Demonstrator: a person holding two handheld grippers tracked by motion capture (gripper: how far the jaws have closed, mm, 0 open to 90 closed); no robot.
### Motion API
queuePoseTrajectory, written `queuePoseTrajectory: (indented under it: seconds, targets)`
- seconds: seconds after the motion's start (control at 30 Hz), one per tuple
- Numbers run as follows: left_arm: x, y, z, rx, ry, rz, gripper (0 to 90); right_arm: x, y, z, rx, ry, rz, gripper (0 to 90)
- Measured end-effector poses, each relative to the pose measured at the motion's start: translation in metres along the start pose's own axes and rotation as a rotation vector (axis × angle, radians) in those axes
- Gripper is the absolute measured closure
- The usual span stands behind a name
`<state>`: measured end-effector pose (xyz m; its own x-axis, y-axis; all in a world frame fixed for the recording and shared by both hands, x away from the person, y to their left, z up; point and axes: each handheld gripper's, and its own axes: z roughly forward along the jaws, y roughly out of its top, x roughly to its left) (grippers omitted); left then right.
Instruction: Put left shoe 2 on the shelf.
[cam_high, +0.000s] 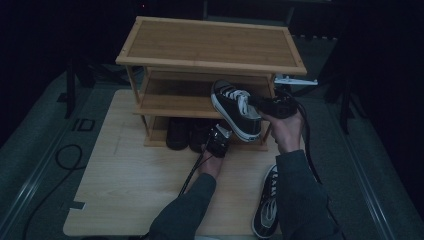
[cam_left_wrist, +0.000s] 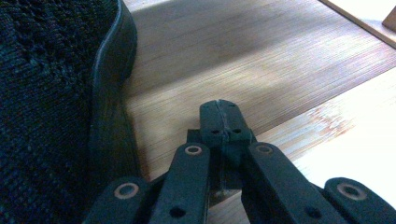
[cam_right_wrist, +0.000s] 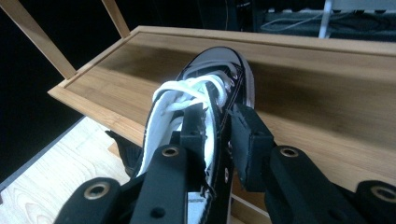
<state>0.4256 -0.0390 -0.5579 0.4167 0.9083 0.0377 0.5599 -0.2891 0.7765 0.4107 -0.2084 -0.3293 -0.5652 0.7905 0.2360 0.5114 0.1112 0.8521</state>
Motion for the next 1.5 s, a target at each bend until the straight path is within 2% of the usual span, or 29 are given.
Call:
queuePoseTrajectory:
  seconds: [0.13, 0.23, 0.37, 0.53, 0.63, 0.73, 0.87, 1.27, 1.5]
  targets:
    - [0.000, 0.000, 0.000, 0.000, 0.000, 0.000, 90.0, -0.002, -0.001, -0.007, -0.016, -0.006, -0.001, 76.1]
    - [0.000, 0.000, 0.000, -0.001, 0.000, -0.001, 90.0, 0.000, 0.000, -0.013, -0.036, -0.001, -0.015, 76.1]
    - [0.000, 0.000, 0.000, 0.000, -0.001, -0.001, 90.0, 0.000, -0.001, -0.022, -0.049, -0.020, -0.040, 78.6]
    - [0.000, 0.000, 0.000, 0.000, -0.001, -0.001, 90.0, 0.001, -0.001, -0.030, -0.054, -0.085, -0.084, 89.9]
    - [0.000, 0.000, 0.000, 0.000, -0.001, -0.002, 90.0, 0.000, -0.002, -0.032, -0.033, -0.105, -0.101, 90.0]
    - [0.000, 0.000, 0.000, 0.000, -0.002, -0.002, 90.0, 0.003, -0.005, -0.032, -0.008, -0.138, -0.138, 90.0]
    - [0.000, 0.000, 0.000, -0.001, -0.001, -0.002, 90.0, 0.002, -0.013, -0.036, 0.011, -0.146, -0.142, 90.0]
    - [0.000, 0.000, 0.000, -0.001, 0.000, -0.005, 90.0, 0.009, -0.039, -0.050, 0.061, -0.106, -0.171, 90.0]
    - [0.000, 0.000, 0.000, -0.001, 0.001, -0.005, 90.0, 0.021, -0.056, -0.062, 0.079, -0.075, -0.204, 90.0]
